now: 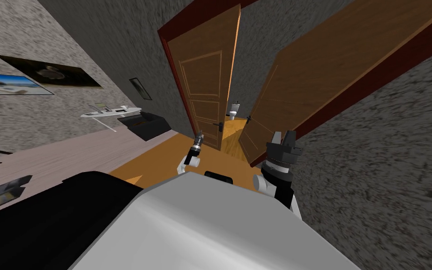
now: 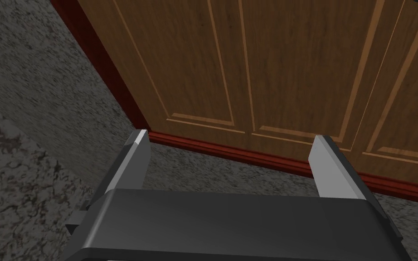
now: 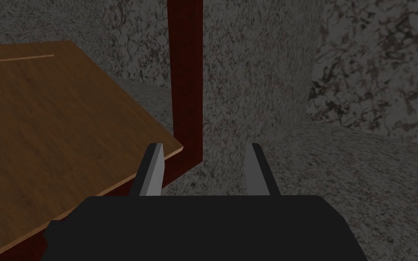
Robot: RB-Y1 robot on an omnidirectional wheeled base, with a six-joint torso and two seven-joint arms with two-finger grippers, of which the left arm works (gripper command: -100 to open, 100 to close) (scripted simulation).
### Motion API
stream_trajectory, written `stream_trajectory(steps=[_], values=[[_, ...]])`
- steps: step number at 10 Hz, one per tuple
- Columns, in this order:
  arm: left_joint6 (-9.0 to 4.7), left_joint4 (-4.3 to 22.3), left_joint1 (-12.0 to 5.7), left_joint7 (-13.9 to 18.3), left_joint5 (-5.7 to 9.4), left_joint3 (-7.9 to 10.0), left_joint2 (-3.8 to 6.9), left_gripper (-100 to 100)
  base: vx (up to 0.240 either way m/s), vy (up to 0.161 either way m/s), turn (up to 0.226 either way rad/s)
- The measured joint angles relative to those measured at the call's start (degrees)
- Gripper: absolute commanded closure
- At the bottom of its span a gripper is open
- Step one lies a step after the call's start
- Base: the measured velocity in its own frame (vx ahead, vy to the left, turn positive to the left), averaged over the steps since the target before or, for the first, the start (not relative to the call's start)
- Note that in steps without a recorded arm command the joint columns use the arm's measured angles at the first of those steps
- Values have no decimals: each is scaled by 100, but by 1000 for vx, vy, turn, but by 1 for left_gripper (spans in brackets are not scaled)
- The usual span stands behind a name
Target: Push the door open
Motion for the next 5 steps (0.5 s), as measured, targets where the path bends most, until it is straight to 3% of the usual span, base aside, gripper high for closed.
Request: stream_trajectory(steps=[3,5], values=[[91,350,-151,72,21,-74,42,-100,116,47,-54],[140,558,-248,80,13,-130,15,-100,101,41,-50]])
